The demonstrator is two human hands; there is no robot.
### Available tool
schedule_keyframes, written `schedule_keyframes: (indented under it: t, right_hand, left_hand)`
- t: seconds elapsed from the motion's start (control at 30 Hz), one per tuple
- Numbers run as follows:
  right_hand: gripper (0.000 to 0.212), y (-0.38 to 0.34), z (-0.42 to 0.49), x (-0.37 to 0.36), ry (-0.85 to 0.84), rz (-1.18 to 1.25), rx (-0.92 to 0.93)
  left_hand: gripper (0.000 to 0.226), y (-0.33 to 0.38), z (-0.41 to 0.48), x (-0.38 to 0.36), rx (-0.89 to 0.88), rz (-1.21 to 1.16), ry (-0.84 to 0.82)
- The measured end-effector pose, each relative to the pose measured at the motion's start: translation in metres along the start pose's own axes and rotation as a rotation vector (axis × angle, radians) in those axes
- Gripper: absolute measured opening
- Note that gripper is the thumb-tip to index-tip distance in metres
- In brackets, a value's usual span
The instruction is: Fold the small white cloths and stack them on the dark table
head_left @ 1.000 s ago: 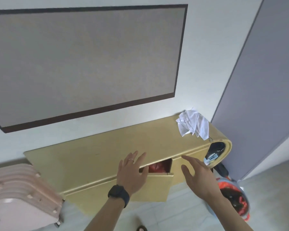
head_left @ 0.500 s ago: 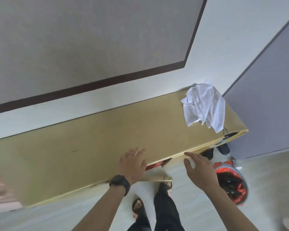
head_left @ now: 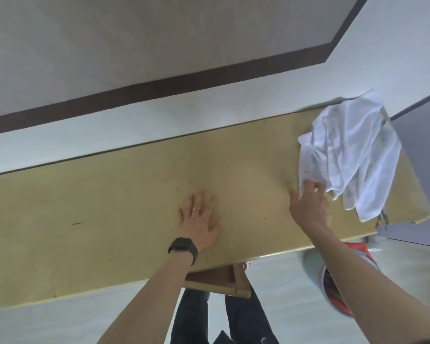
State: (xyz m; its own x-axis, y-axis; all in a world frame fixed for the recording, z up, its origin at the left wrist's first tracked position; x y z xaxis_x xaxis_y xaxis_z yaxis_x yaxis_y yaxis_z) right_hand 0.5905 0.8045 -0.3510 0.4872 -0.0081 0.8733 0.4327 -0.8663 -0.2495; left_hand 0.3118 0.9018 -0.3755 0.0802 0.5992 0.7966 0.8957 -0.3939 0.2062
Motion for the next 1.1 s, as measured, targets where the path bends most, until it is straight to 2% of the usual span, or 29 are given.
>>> schedule_keyframes:
  t: [0.1, 0.23, 0.37, 0.43, 0.57, 0.63, 0.7, 0.8, 0.83, 1.1]
  right_hand:
    - [0.018, -0.001, 0.010, -0.006, 0.050, -0.009, 0.035]
    - [0.012, -0.014, 0.006, 0.003, 0.059, 0.089, 0.127]
    - [0.011, -0.048, -0.027, 0.047, 0.156, 0.204, 0.328]
    - [0.011, -0.066, -0.052, 0.074, 0.208, 0.233, 0.424]
    - [0.012, -0.100, -0.106, 0.114, 0.185, 0.304, 0.554]
    - [0.013, -0.119, -0.135, 0.128, 0.136, 0.337, 0.607]
    - [0.014, -0.137, -0.164, 0.135, 0.086, 0.378, 0.635]
    - [0.012, -0.158, -0.201, 0.135, 0.043, 0.397, 0.670]
    - [0.012, -0.164, -0.211, 0.132, 0.033, 0.387, 0.680]
    - [0.012, -0.188, -0.262, 0.080, -0.020, 0.227, 0.722]
  left_hand:
    - [0.074, -0.005, 0.005, -0.013, -0.002, -0.018, -0.017]
    - [0.075, -0.006, 0.007, -0.009, -0.019, -0.016, -0.058]
    - [0.076, 0.001, 0.007, 0.025, -0.023, -0.107, -0.140]
    - [0.075, 0.012, 0.002, 0.059, -0.043, -0.259, -0.068]
    - [0.073, 0.037, -0.029, 0.141, -0.327, -0.419, 0.258]
    - [0.072, 0.045, -0.051, 0.173, -0.441, -0.447, 0.312]
    - [0.060, 0.043, -0.071, 0.193, -0.499, -0.452, 0.304]
    - [0.025, 0.019, -0.096, 0.200, -0.491, -0.460, 0.300]
    - [0.021, 0.006, -0.104, 0.199, -0.472, -0.461, 0.308]
    - [0.026, -0.131, -0.159, 0.175, -0.415, -0.273, 0.325]
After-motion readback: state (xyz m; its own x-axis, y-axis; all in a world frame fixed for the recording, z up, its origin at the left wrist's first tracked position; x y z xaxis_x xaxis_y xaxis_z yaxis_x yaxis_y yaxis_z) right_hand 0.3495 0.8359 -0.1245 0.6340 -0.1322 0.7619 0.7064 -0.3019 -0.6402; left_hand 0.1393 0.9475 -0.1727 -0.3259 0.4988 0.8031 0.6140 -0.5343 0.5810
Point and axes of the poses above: each hand's wrist, its own z-axis towards the middle knuckle, its own x-axis out of the back of the hand, y = z × x, the point moved 3 cm from there along z, towards the middle knuckle, and after that the axes turned 1 degree about y, right-handed, at the moved point
